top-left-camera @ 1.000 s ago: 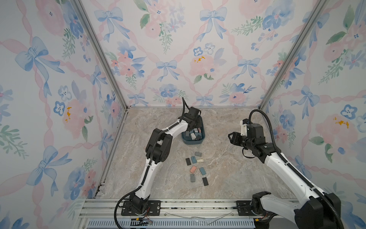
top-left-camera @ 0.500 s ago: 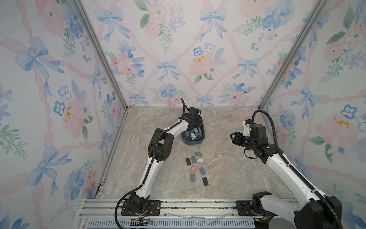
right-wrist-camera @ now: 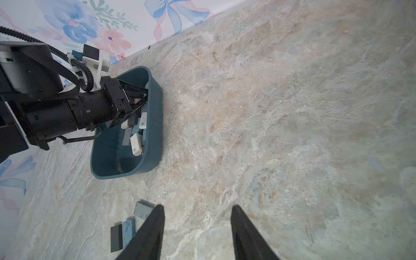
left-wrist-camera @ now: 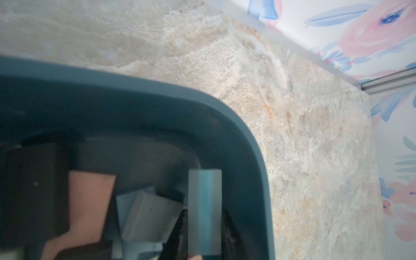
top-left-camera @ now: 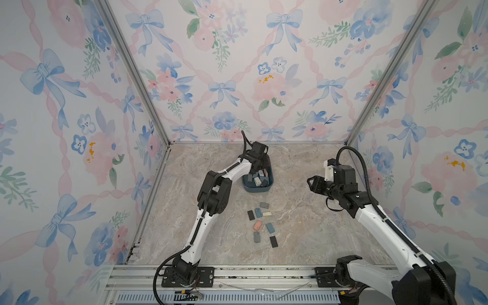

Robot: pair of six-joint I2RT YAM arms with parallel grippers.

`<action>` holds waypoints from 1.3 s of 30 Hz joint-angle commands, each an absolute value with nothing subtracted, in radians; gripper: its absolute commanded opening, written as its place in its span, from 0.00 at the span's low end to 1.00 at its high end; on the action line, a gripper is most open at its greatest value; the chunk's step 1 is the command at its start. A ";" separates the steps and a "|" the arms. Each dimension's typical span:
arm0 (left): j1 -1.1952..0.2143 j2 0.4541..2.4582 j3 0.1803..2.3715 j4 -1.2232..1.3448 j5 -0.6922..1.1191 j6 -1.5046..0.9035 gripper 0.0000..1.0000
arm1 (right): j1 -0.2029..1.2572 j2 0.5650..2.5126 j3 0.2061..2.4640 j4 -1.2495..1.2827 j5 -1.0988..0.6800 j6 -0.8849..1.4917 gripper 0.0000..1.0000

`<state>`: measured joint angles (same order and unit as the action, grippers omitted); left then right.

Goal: Put the eraser in the storage box
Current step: Place the eraser in the storage box.

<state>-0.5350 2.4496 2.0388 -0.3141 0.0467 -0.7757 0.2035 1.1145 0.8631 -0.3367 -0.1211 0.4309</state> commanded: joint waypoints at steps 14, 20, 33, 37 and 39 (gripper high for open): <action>-0.522 2.465 2.058 -0.324 0.075 -0.789 0.36 | 0.189 1.089 0.844 -0.341 -0.133 0.440 0.51; -0.522 2.433 2.036 -0.325 0.069 -0.782 0.37 | 0.189 1.088 0.842 -0.339 -0.139 0.444 0.51; -0.523 2.254 1.923 -0.325 0.018 -0.730 0.38 | 0.199 1.097 0.844 -0.336 -0.172 0.464 0.51; -0.528 2.166 1.862 -0.326 -0.027 -0.705 0.37 | 0.222 1.100 0.845 -0.333 -0.170 0.467 0.51; -0.532 2.124 1.831 -0.324 -0.051 -0.692 0.37 | 0.238 1.104 0.845 -0.333 -0.167 0.471 0.51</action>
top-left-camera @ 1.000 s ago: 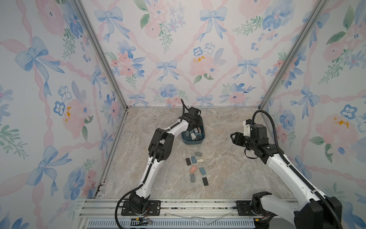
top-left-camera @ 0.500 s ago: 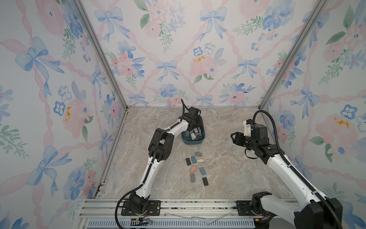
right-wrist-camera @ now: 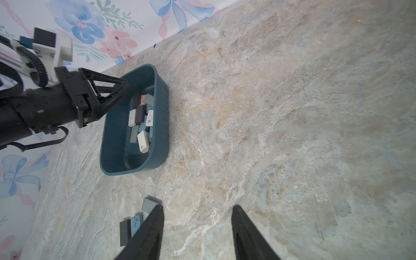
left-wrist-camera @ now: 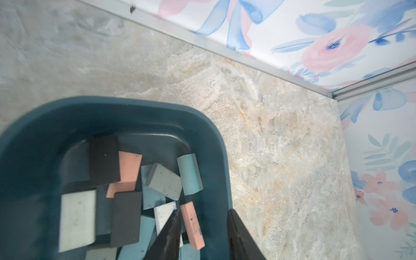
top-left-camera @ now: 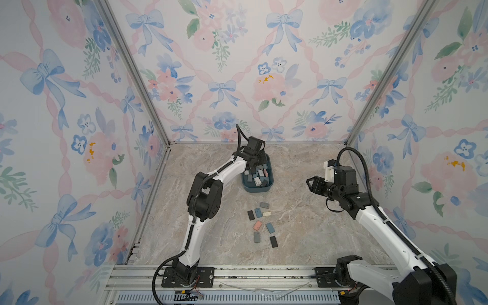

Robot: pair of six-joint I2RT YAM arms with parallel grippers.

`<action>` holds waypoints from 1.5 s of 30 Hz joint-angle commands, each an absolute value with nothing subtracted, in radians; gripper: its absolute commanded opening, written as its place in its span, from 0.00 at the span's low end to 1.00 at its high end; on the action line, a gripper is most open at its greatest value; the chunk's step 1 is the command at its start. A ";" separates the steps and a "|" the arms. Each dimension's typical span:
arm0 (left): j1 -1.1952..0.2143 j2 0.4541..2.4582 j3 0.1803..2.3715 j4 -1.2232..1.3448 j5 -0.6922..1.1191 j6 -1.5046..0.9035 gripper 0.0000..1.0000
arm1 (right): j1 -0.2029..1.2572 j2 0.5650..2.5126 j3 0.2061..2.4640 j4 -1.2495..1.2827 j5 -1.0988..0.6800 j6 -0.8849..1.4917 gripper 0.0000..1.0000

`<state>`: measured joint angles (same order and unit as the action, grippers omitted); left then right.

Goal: Put the eraser in the storage box
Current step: Place the eraser in the storage box, then pick up the eraser from the center of the board.

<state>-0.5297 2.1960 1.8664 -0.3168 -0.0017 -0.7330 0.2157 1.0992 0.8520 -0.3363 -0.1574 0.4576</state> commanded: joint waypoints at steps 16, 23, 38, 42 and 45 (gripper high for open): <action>-0.625 1.790 1.574 -0.319 -0.296 -0.579 0.33 | 0.454 1.147 0.853 -0.392 -0.104 0.503 0.51; -0.655 1.656 1.419 -0.263 -0.324 -0.534 0.34 | 0.565 1.173 0.814 -0.448 -0.077 0.547 0.51; -0.658 1.374 1.035 -0.028 -0.232 -0.511 0.34 | 0.823 1.287 0.783 -0.541 -0.055 0.618 0.52; -0.658 1.316 0.961 0.014 -0.228 -0.512 0.34 | 0.889 1.321 0.788 -0.547 -0.060 0.662 0.53; -0.658 1.278 0.913 0.046 -0.228 -0.519 0.34 | 0.941 1.345 0.797 -0.559 -0.046 0.680 0.54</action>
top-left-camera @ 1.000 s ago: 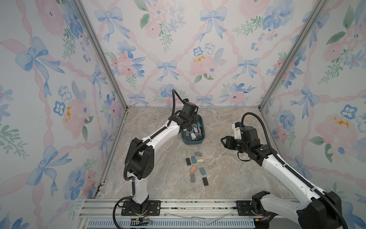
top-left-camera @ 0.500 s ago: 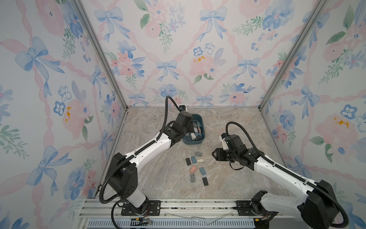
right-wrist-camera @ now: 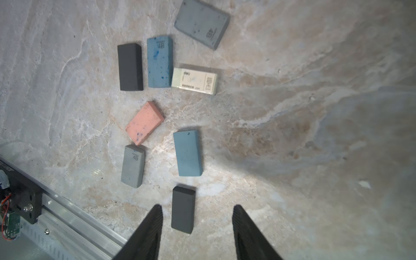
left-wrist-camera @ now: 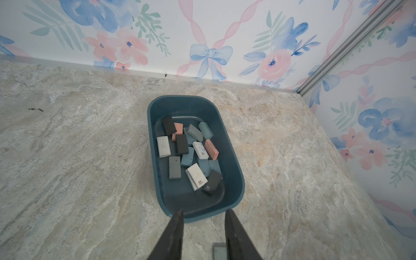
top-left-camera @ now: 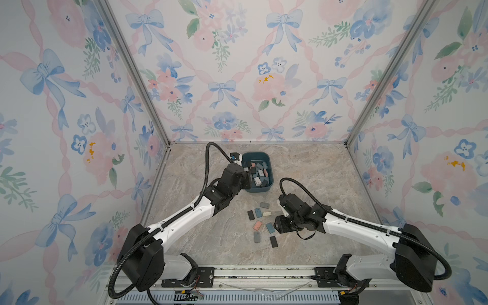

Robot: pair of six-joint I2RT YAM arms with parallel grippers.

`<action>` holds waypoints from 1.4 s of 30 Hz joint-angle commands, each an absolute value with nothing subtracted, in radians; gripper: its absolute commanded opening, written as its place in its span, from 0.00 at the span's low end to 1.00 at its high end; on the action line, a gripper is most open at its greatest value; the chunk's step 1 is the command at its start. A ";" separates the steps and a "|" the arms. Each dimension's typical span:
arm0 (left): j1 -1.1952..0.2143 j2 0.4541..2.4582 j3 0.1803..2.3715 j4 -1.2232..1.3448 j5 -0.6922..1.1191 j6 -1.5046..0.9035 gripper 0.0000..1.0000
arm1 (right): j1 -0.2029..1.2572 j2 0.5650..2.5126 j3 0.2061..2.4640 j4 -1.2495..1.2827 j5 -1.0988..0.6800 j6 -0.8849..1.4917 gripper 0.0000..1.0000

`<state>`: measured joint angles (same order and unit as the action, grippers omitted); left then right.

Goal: Put the eraser in the storage box
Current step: Pick up the eraser from the center of the board.

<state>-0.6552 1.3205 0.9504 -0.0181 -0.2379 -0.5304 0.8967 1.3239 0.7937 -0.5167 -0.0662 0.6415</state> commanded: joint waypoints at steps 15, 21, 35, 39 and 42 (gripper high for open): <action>-0.658 1.213 0.833 0.066 -0.250 -0.536 0.34 | 1.081 1.397 0.804 -0.594 0.053 0.773 0.59; -0.658 1.209 0.818 0.071 -0.250 -0.546 0.34 | 1.102 1.421 0.810 -0.597 0.052 0.781 0.59; -0.658 1.209 0.804 0.069 -0.249 -0.553 0.33 | 1.134 1.490 0.836 -0.589 0.057 0.769 0.58; -0.657 1.213 0.802 0.072 -0.251 -0.557 0.33 | 1.136 1.504 0.838 -0.591 0.055 0.766 0.58; -0.658 1.219 0.805 0.072 -0.247 -0.555 0.33 | 1.138 1.517 0.846 -0.595 0.060 0.763 0.57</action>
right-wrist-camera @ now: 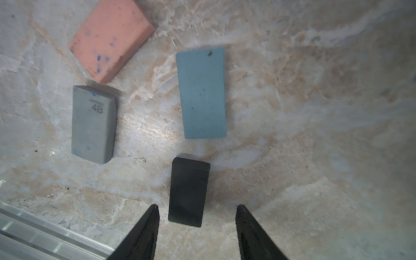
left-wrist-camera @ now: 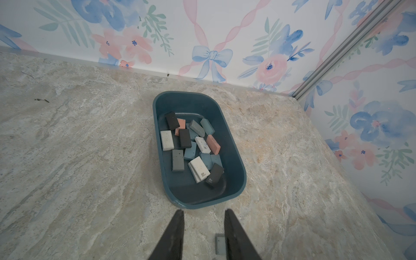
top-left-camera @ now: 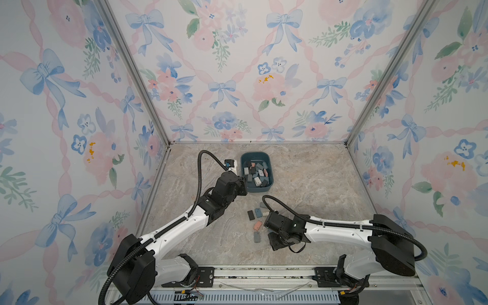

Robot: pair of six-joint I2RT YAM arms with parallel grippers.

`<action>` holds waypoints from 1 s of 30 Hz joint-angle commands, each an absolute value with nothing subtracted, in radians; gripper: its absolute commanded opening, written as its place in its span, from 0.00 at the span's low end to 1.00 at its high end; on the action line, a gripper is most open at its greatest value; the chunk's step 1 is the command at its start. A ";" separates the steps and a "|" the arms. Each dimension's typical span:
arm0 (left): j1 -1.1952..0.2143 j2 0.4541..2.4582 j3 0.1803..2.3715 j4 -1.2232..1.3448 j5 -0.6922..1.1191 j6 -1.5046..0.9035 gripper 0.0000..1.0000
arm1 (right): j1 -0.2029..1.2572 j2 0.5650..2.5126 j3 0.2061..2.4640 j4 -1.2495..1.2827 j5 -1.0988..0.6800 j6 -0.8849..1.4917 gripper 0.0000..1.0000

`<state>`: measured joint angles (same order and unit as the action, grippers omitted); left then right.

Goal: Put the eraser in the storage box
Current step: Pick up the eraser from the center of the board.

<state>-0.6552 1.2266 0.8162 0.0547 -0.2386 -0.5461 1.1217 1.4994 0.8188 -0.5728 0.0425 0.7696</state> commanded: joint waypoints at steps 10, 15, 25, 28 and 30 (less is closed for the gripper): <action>-0.658 1.232 0.816 0.057 -0.243 -0.554 0.33 | 1.152 1.560 0.867 -0.614 0.069 0.747 0.55; -0.658 1.231 0.815 0.056 -0.243 -0.556 0.32 | 1.155 1.578 0.877 -0.628 0.083 0.743 0.55; -0.658 1.230 0.811 0.052 -0.250 -0.560 0.31 | 1.169 1.626 0.905 -0.666 0.104 0.736 0.53; -0.658 1.232 0.812 0.052 -0.251 -0.561 0.31 | 1.169 1.627 0.903 -0.670 0.103 0.736 0.46; -0.658 1.234 0.811 0.052 -0.251 -0.561 0.31 | 1.170 1.629 0.898 -0.666 0.101 0.738 0.43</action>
<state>-0.6552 1.2274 0.8162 0.0536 -0.2390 -0.5533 1.1549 1.6104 0.8902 -0.6350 0.0879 0.7387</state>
